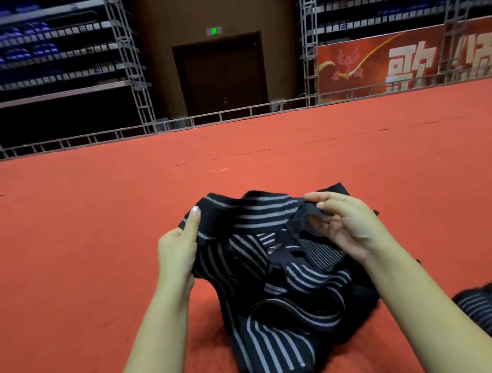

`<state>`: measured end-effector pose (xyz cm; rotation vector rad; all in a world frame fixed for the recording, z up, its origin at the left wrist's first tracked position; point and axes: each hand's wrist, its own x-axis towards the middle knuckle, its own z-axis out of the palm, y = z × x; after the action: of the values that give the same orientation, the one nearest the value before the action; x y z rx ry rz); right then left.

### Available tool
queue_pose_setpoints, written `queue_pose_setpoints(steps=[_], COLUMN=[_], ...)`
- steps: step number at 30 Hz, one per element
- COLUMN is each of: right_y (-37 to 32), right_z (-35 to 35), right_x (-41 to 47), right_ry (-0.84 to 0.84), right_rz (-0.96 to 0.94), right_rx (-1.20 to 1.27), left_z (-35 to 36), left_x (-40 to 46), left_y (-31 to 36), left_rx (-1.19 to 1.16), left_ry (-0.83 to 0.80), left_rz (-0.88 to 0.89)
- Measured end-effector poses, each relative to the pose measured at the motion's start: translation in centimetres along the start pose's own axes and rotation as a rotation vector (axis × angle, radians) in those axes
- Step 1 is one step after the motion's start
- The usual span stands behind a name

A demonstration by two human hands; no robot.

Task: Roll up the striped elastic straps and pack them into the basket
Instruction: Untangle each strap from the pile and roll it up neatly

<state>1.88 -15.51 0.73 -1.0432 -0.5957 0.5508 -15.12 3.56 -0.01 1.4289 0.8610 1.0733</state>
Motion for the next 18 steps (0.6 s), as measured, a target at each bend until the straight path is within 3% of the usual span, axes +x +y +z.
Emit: queue_pose_setpoints(steps=[6, 11, 15, 18], right_y=[-0.5, 0.1, -0.7, -0.6], right_z=[-1.3, -2.6, -4.1, -4.9], right_x=[0.7, 1.1, 1.4, 1.8], right_ry=[0.097, 0.316, 0.575, 0.659], right_rz=[-0.005, -0.121, -0.212, -0.232], right_rx=[0.154, -0.096, -0.145, -0.206], left_z=[-0.6, -0.6, -1.2, -1.9], left_x=[0.9, 0.9, 0.9, 1.2], left_y=[-0.6, -0.7, -0.3, -0.2], left_rx=[0.081, 0.079, -0.125, -0.315], left_ry=[0.031, 0.028, 0.136, 0.229], left_rz=[-0.037, -0.019, -0.014, 0.022])
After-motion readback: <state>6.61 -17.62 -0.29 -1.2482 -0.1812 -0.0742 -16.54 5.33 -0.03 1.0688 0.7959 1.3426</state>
